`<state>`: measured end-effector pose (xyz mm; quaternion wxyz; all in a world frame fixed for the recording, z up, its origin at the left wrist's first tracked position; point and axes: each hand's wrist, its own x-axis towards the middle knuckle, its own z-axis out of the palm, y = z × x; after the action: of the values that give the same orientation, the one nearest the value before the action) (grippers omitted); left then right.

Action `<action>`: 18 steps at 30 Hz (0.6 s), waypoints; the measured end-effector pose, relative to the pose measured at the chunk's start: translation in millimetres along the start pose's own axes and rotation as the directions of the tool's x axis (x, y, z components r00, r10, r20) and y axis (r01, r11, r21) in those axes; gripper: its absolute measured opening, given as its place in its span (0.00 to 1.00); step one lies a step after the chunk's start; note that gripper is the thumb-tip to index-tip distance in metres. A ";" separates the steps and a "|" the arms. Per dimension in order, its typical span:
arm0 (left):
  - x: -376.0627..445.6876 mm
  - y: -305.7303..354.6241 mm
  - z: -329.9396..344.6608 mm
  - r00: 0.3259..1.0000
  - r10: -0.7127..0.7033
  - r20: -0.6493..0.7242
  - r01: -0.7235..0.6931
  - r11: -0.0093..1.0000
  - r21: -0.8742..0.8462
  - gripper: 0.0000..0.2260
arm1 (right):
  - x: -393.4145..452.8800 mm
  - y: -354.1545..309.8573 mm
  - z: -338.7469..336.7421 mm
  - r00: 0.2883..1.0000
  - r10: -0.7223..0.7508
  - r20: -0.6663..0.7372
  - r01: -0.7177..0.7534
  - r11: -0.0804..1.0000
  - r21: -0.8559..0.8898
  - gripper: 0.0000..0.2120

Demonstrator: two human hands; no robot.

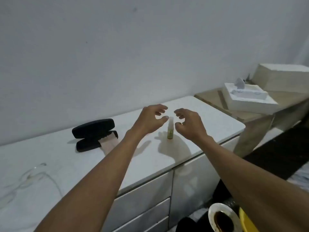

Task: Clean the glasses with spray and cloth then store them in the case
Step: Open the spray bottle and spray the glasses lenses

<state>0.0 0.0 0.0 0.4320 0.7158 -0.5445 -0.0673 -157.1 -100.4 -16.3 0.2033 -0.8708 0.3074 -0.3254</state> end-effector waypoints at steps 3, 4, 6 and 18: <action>-8.4 5.5 12.8 1.000 -0.009 0.014 0.010 0.998 -0.065 0.17 | -19.4 2.7 13.8 0.999 0.044 -0.030 -0.041 0.994 0.100 0.23; -11.1 9.1 16.9 1.000 -0.025 0.015 0.026 0.997 -0.069 0.17 | -27.2 0.5 17.8 0.996 0.087 -0.021 -0.084 0.991 0.107 0.23; -13.1 10.2 25.9 1.000 -0.029 -0.010 0.028 0.995 -0.096 0.16 | -31.8 4.7 29.2 0.989 0.148 -0.008 -0.145 0.976 0.165 0.23; 7.1 9.0 31.5 0.965 -0.048 -0.259 0.002 0.984 -0.176 0.12 | -26.0 14.0 44.5 0.983 0.182 -0.009 -0.176 0.961 0.213 0.09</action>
<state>-21.6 -23.4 -10.6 0.5602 0.6847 -0.4655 -0.0249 -147.6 -86.3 -67.0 0.3190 -0.8082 0.3514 -0.3487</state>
